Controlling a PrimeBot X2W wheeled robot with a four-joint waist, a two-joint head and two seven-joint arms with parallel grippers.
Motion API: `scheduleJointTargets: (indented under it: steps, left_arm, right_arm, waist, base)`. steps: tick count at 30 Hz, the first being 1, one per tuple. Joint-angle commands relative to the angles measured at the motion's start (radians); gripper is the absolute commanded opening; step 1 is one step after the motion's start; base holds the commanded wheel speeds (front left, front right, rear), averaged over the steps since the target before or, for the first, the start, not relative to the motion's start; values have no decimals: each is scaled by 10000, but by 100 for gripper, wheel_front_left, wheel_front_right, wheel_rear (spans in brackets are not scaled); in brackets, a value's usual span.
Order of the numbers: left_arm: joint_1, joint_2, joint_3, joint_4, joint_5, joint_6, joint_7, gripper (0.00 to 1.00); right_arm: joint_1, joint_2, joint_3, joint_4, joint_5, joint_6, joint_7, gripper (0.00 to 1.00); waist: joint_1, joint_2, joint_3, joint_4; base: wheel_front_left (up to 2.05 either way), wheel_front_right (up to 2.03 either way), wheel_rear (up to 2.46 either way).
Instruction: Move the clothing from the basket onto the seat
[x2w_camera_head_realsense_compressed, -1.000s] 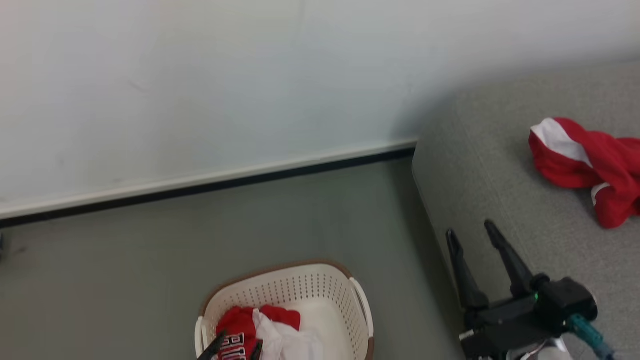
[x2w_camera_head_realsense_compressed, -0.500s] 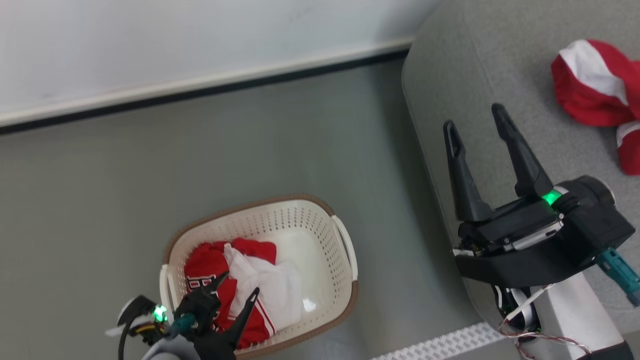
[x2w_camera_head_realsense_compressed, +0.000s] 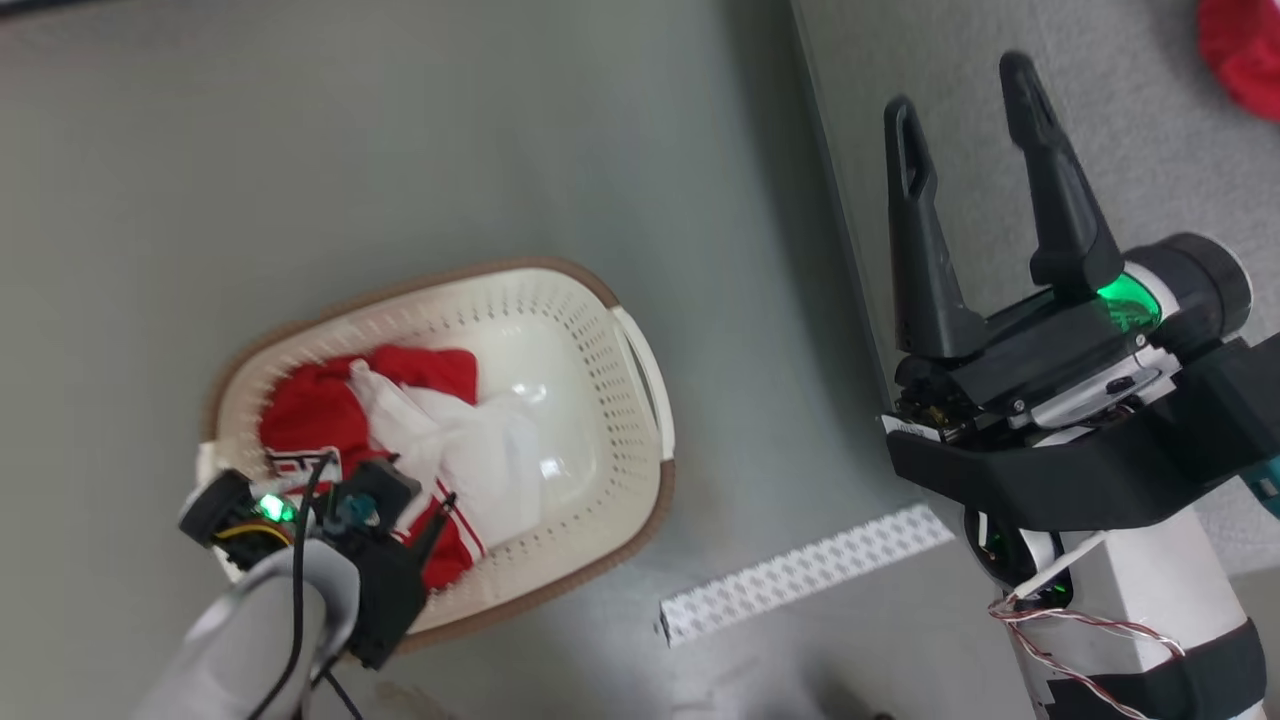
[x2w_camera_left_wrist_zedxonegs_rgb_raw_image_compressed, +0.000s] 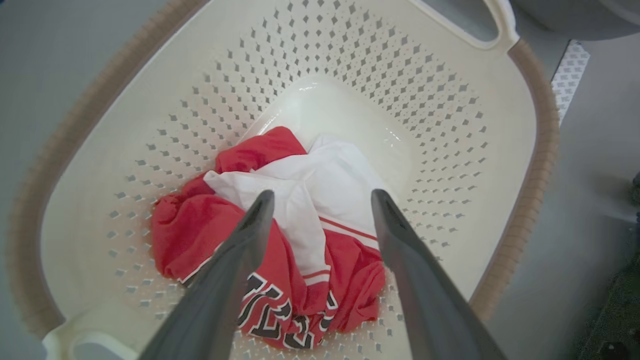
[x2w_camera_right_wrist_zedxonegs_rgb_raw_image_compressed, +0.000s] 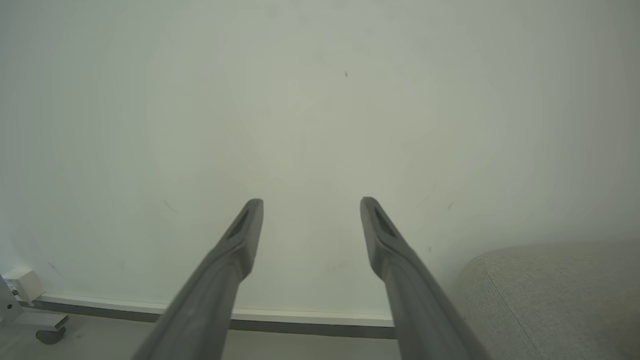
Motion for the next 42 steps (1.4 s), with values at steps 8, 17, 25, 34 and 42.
scheduleJointTargets:
  steps: [8,17,25,34,42]
  left_arm:
    - [-1066,86,-216,1190,225,345,235,100]
    - [-1875,261,-668,2159,652,771,322,100]
    - [-2418,373,-1056,2701,990,1145,559,100]
    - [-2643,297,-1366,2960,1112,1402,679,100]
    - [-2817,171,-1657,3064,1198,1789,576,100]
  right_arm:
    - [-469,325,51,-282,138,-3,-15,100]
    - [-839,705,211,-343,413,-3,-15,100]
    - [-996,885,333,-356,597,-3,-17,100]
    - [-859,858,337,-362,540,-3,-17,100]
    - [-780,712,271,-428,467,-3,-17,100]
  waist:
    - [-2,-3,1959,-1032]
    - [-2,-3,2957,-1438]
    - [-2,-3,3483,-1705]
    - [-2,-3,3684,-1668]
    - [-2,-3,3807,-1471]
  base:
    - [0,0,0]
    - [0,0,0]
    - [0,0,0]
    - [0,0,0]
    - [0,0,0]
